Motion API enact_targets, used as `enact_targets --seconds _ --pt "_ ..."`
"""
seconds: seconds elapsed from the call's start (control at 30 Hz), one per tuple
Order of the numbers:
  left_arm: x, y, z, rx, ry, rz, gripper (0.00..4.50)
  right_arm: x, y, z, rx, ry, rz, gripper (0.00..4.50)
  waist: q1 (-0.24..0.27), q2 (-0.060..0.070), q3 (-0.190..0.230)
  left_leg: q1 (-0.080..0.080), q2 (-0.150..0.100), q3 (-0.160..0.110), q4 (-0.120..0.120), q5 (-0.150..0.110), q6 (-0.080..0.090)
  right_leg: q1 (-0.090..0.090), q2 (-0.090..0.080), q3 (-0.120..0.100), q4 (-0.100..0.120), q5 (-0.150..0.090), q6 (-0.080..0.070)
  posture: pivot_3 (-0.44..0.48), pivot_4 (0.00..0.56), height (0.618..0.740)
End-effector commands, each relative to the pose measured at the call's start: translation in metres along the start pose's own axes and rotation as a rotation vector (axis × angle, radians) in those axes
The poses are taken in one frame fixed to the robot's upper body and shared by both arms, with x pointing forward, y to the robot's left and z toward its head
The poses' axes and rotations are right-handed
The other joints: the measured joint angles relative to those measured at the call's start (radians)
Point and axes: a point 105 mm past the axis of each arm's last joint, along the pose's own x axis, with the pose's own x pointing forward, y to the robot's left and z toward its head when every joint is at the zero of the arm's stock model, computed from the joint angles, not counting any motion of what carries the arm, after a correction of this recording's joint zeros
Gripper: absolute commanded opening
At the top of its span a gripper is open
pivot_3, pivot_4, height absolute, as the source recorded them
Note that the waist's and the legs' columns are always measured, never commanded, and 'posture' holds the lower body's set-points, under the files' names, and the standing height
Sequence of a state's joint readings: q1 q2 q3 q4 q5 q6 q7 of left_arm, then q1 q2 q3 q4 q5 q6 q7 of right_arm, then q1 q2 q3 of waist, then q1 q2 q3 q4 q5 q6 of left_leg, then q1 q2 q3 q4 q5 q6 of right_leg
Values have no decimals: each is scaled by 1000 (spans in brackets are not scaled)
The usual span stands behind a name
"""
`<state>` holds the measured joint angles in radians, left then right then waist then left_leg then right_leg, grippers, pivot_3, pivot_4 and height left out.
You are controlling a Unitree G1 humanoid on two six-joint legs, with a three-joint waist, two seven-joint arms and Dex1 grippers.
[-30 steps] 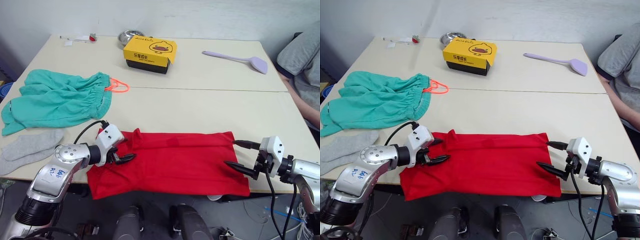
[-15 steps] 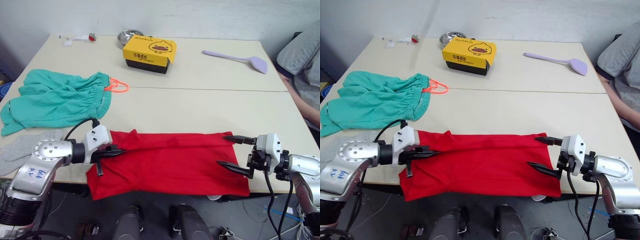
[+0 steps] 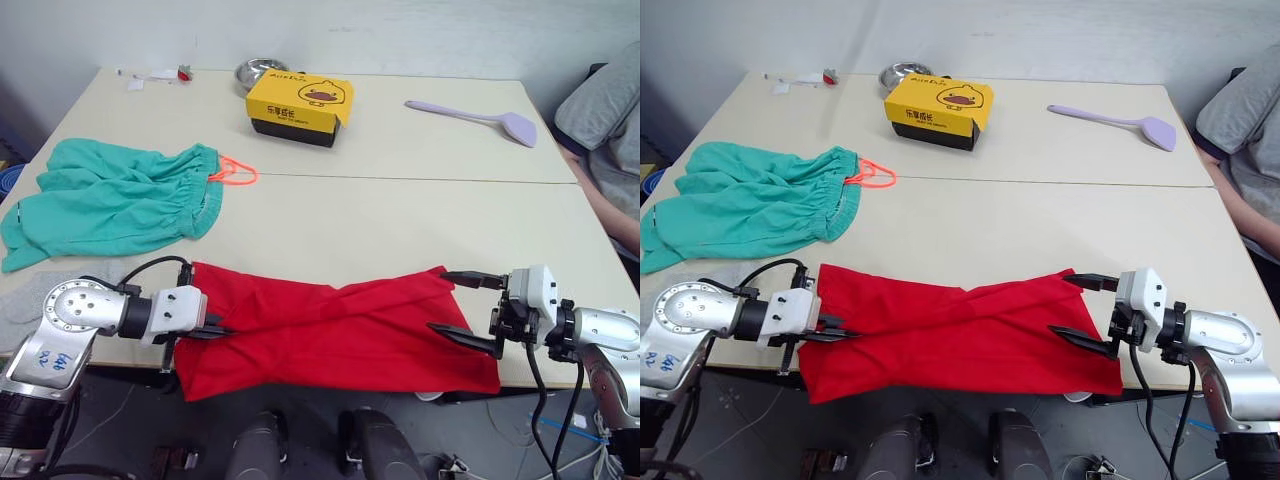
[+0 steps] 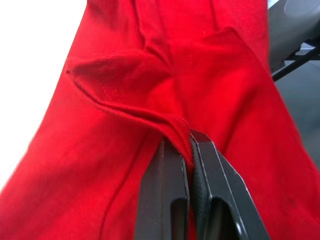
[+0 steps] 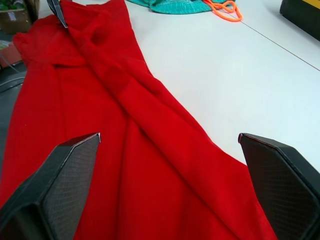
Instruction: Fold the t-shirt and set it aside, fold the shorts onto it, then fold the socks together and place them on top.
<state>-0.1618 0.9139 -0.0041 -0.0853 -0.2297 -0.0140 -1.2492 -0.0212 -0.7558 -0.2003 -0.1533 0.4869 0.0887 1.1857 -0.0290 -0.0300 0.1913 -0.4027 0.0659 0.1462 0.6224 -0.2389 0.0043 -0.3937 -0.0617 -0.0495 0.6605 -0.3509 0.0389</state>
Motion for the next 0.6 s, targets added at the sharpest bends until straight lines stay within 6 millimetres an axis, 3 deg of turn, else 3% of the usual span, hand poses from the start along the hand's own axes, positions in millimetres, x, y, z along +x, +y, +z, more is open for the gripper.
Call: enact_targets --seconds 0.03,0.2,0.33,0.6 --pt "-1 6 6 -1 -33 38 262 -3 -3 4 -20 3 -17 4500 -1 0 0 0 0 0 0 0 0 0 0 0 0 0 0 0 150 740" --pt "-11 2 10 -8 -76 25 1680 -6 -12 3 4 39 -25 4500 -3 0 0 0 0 0 1 0 0 0 0 0 0 0 0 0 150 740" --pt "-25 -2 19 -47 -175 -3 2912 -3 -30 -1 13 125 -34 4500 -6 1 0 0 0 0 2 0 0 0 0 0 1 1 0 0 150 740" --pt "-36 6 32 -132 -282 16 2912 6 -65 -23 156 287 -6 4500 -6 1 1 0 0 0 3 1 1 0 0 0 1 1 -1 0 150 740"
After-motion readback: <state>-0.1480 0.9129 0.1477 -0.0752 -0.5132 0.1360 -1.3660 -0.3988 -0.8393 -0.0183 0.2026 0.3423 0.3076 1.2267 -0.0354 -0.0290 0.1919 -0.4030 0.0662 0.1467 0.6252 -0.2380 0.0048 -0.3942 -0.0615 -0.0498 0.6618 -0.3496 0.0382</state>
